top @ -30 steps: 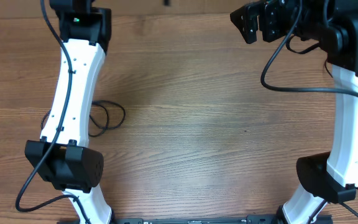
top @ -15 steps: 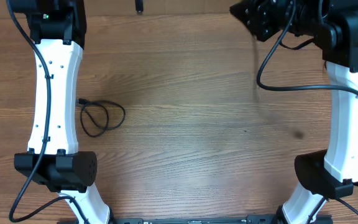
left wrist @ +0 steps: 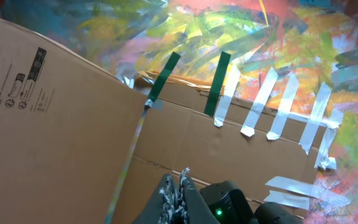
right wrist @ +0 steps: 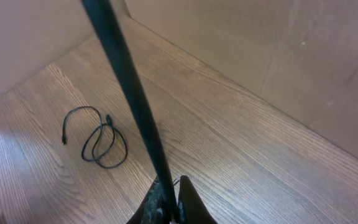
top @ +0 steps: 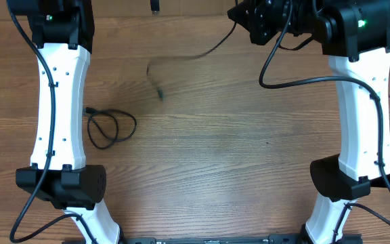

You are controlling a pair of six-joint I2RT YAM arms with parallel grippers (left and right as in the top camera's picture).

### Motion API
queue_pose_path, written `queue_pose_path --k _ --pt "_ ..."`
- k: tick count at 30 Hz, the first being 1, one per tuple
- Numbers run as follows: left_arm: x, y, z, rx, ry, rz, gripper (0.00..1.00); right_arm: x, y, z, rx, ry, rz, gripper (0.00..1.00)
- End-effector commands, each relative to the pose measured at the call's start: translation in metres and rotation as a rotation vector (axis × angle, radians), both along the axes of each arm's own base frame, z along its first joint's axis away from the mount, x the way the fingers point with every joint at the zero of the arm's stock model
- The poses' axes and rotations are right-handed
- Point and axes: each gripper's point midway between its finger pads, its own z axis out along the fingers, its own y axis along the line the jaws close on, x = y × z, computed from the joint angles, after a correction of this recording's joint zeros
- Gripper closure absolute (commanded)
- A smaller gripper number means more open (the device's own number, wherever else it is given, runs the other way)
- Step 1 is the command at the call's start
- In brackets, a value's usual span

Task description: Untangle cables

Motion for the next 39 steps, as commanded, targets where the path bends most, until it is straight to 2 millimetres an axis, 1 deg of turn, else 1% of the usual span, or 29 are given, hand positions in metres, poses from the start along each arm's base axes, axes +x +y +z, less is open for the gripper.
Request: queue_pose_path --k 1,2,3,4,8,11,12,15,18,20,22,27,29,31,33,34,37,38,39 --pt "-0.024 0.004 0.019 0.001 -0.047 -0.008 0.92 0.005 -0.012 0.005 0.006 -0.005 -0.045 0.96" --pt "-0.023 0.006 0.019 0.004 -0.048 -0.003 0.71 0.007 -0.017 0.005 0.013 0.001 -0.064 0.96" --pt "-0.022 0.009 0.019 0.007 -0.047 0.003 0.34 0.010 -0.024 0.005 0.017 0.003 -0.083 0.96" --pt "-0.021 0.012 0.018 0.012 -0.048 0.010 0.00 0.013 -0.031 0.005 0.016 0.003 -0.098 0.96" --pt "-0.020 0.029 0.006 0.112 -0.108 0.050 0.00 0.026 -0.065 0.006 0.018 -0.002 -0.177 0.96" --pt "-0.014 0.046 -0.007 0.176 -0.069 0.059 0.00 0.037 -0.099 0.008 0.021 -0.008 -0.256 0.96" --pt "-0.011 0.051 -0.011 0.193 -0.044 0.060 0.00 0.041 -0.112 0.008 0.022 -0.012 -0.284 0.96" --pt "-0.007 0.062 -0.024 0.238 0.012 0.051 0.00 0.054 -0.162 0.014 0.042 -0.027 -0.422 0.96" --pt "-0.013 0.060 -0.029 0.279 0.004 0.025 0.00 0.058 -0.210 0.024 0.065 -0.057 -0.539 0.96" --pt "-0.018 0.056 -0.029 0.294 -0.006 0.010 0.00 0.054 -0.244 0.035 0.067 -0.095 -0.611 0.96" --pt "-0.022 0.051 -0.029 0.304 -0.017 -0.003 0.00 0.047 -0.273 0.048 0.064 -0.142 -0.673 0.96" --pt "-0.026 0.041 -0.029 0.314 -0.053 -0.019 0.01 0.021 -0.343 0.081 0.036 -0.265 -0.832 0.96" --pt "-0.026 0.040 -0.028 0.313 -0.061 -0.016 0.00 0.008 -0.375 0.086 0.018 -0.286 -0.914 0.96" --pt "-0.026 0.041 -0.028 0.311 -0.055 -0.016 0.00 -0.003 -0.403 0.085 0.013 -0.279 -0.997 0.96" --pt "-0.019 0.042 -0.029 0.296 -0.022 -0.003 0.00 -0.011 -0.421 0.083 0.043 -0.261 -1.050 0.96" --pt "-0.013 0.044 -0.030 0.281 0.008 0.018 0.00 -0.015 -0.425 0.083 0.059 -0.259 -1.047 0.96" --pt "0.009 0.052 -0.036 0.254 0.089 0.133 0.01 -0.019 -0.421 0.088 0.100 -0.266 -0.993 0.96" --pt "0.017 0.057 -0.039 0.249 0.116 0.194 0.00 -0.019 -0.418 0.089 0.107 -0.268 -0.981 0.96" --pt "0.028 0.066 -0.043 0.242 0.158 0.293 0.00 -0.019 -0.417 0.089 0.109 -0.269 -0.976 0.96"
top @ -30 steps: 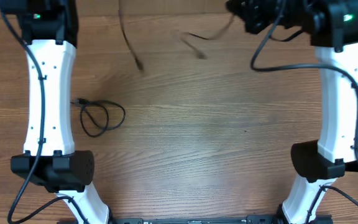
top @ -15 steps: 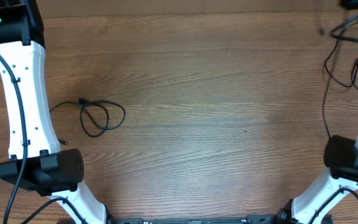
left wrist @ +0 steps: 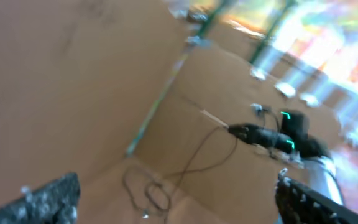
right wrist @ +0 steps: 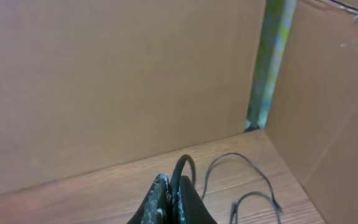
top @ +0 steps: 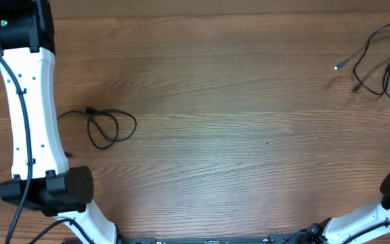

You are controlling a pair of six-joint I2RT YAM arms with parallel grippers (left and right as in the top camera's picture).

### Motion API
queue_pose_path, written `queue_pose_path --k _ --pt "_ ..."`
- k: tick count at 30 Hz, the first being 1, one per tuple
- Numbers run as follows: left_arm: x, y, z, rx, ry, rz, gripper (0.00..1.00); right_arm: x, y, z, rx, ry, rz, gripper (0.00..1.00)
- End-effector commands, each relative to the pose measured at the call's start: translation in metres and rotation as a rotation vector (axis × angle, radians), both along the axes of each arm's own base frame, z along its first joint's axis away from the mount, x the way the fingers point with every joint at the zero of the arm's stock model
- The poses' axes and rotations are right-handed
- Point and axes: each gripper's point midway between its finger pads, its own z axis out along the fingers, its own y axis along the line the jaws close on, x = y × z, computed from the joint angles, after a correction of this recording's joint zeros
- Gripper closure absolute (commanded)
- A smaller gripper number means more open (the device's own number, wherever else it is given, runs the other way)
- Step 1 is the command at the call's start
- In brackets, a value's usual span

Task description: Untangle cables

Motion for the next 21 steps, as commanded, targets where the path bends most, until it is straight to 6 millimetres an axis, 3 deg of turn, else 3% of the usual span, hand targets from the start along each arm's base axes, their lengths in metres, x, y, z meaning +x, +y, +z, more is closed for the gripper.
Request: queue_pose_path --k 1,4,7,9,15,21 --pt "0.009 0.025 0.022 0.053 -0.130 0.332 0.00 -0.003 0.023 0.017 0.014 -0.052 0.080 0.96" --pt "0.022 0.057 0.009 0.145 -0.071 0.636 0.00 0.002 0.031 0.018 0.012 -0.055 0.101 0.96" --pt "0.015 0.068 0.001 0.217 -0.037 0.749 0.00 0.004 0.033 0.018 0.010 -0.053 0.094 0.96" --pt "0.012 0.079 -0.007 0.259 0.003 0.833 0.00 0.002 0.020 0.017 0.017 -0.046 0.019 0.96" --pt "0.008 0.099 -0.033 0.367 0.102 0.977 0.00 -0.027 -0.052 0.016 0.030 -0.037 -0.375 0.96" --pt "0.005 0.111 -0.057 0.450 0.190 1.079 0.00 -0.077 -0.115 0.021 0.041 -0.074 -0.661 0.96"
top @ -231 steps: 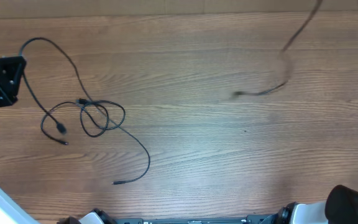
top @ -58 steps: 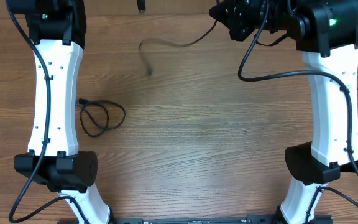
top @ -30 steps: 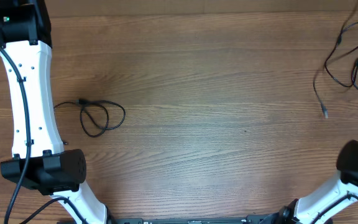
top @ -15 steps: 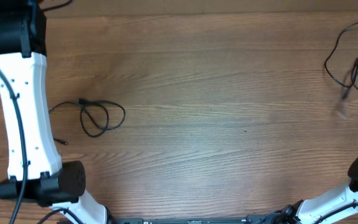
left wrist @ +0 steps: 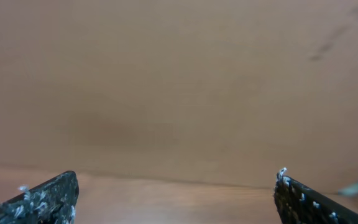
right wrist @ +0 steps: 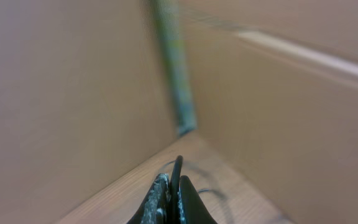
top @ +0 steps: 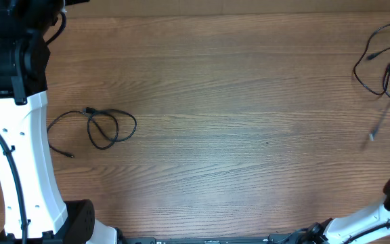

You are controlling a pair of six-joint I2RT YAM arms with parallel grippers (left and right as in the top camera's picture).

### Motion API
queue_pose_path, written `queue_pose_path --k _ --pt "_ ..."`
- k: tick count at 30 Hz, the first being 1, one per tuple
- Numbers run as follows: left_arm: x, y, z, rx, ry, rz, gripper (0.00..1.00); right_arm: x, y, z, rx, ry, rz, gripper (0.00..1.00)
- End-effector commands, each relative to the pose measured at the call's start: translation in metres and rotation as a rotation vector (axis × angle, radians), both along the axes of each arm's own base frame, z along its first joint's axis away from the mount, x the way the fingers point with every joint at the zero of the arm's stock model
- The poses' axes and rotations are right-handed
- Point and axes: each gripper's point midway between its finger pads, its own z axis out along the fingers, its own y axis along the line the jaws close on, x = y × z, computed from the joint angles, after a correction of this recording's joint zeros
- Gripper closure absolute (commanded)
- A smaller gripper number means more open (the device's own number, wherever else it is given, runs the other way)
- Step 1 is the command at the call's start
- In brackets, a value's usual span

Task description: Untangle cables

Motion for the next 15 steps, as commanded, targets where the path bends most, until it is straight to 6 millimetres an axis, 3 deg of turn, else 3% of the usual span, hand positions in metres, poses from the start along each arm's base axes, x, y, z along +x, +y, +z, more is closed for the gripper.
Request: queue_pose_path --k 1,4,7,12,15 --pt "-0.002 0.017 -0.002 0.080 0.011 0.124 0.00 -0.049 -0.040 0.013 0.006 -0.044 -0.248 0.96" --pt "-0.004 0.016 -0.008 0.126 0.034 0.146 0.00 -0.077 -0.069 0.003 0.058 -0.058 -0.365 0.96" --pt "-0.005 0.012 -0.012 0.152 0.047 0.140 0.00 -0.096 -0.097 -0.022 0.124 -0.045 -0.411 0.96" --pt "-0.007 0.009 -0.019 0.158 0.078 0.132 0.00 -0.097 -0.127 -0.077 0.230 -0.008 -0.387 0.96" --pt "-0.009 0.008 -0.024 0.159 0.097 0.122 0.00 -0.085 -0.135 -0.115 0.279 0.020 -0.365 0.96"
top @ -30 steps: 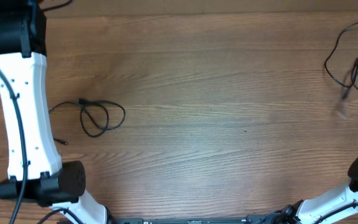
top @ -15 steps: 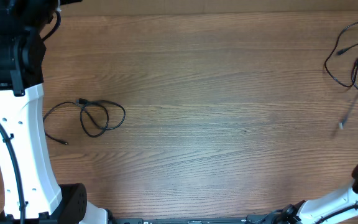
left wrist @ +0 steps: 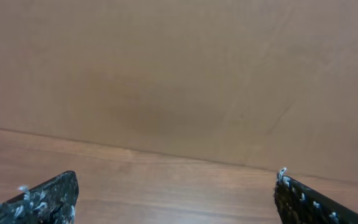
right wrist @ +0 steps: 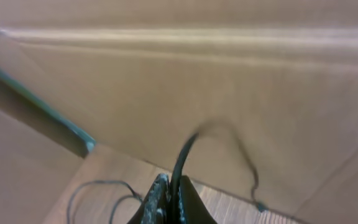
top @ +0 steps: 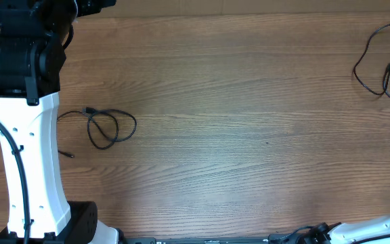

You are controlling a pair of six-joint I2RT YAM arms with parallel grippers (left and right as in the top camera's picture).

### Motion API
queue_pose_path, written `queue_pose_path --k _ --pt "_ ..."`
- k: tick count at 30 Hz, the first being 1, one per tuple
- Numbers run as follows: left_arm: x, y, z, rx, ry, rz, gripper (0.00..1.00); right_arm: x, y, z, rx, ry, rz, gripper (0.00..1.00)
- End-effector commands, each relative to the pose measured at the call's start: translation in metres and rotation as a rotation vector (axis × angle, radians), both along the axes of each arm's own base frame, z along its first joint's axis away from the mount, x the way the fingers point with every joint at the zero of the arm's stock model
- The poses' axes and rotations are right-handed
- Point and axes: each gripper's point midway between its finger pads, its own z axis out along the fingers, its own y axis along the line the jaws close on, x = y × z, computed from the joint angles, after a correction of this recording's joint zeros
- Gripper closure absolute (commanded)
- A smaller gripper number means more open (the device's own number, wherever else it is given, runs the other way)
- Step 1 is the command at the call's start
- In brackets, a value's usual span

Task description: Untangle cables

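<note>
One thin black cable [top: 112, 129] lies in a loose loop on the left of the wooden table [top: 235, 135], beside my left arm [top: 31, 142]. A second black cable [top: 374, 59] lies looped at the far right back corner. My left gripper [left wrist: 176, 200] is wide open, with nothing between its fingers [left wrist: 45, 198], and faces a cardboard wall. My right gripper [right wrist: 170, 198] is shut on a strand of the second cable [right wrist: 188, 152], which arcs up and drops to a plug end [right wrist: 257, 206]. More of its loops [right wrist: 98, 190] lie on the table. The right gripper is outside the overhead view.
Cardboard walls [left wrist: 179, 74] stand round the table's back and sides. A green taped corner seam [right wrist: 39, 106] shows in the right wrist view. A bit of the right arm's base peeks in at the bottom right corner.
The tail of the right cable that hung down toward the table's right edge is gone from the overhead view. My right wrist camera faces a different wall. The left arm has shifted slightly right.
At first both grippers were shut at the table's back, with a cable stretched between them. Then the left gripper was open and the right had gone off to the far right with its cable. The left cable stayed looped on the table throughout.
</note>
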Motion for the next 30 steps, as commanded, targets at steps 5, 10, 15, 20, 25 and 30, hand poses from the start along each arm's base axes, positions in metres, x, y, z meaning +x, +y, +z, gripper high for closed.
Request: queue_pose_path --k 5,10,15,20,25,30 --pt "-0.007 -0.005 -0.007 0.029 0.041 -0.012 0.00 0.062 0.018 -0.055 0.079 -0.014 0.155 0.96" --pt "-0.011 -0.021 -0.012 0.032 0.063 -0.051 0.00 0.124 0.051 -0.043 -0.010 -0.026 0.289 0.96" --pt "-0.012 -0.036 -0.012 0.053 0.060 -0.084 0.00 0.178 0.079 -0.053 -0.037 -0.034 0.382 0.96" --pt "-0.015 -0.032 -0.016 0.095 0.077 -0.050 0.00 0.192 0.073 -0.114 0.061 0.062 0.366 0.96" --pt "-0.018 -0.025 -0.022 0.122 0.104 -0.015 0.00 0.155 0.052 -0.150 0.136 0.177 0.325 0.96" --pt "-0.018 -0.025 -0.023 0.122 0.108 -0.016 0.00 0.117 0.029 -0.162 0.194 0.189 0.284 0.96"
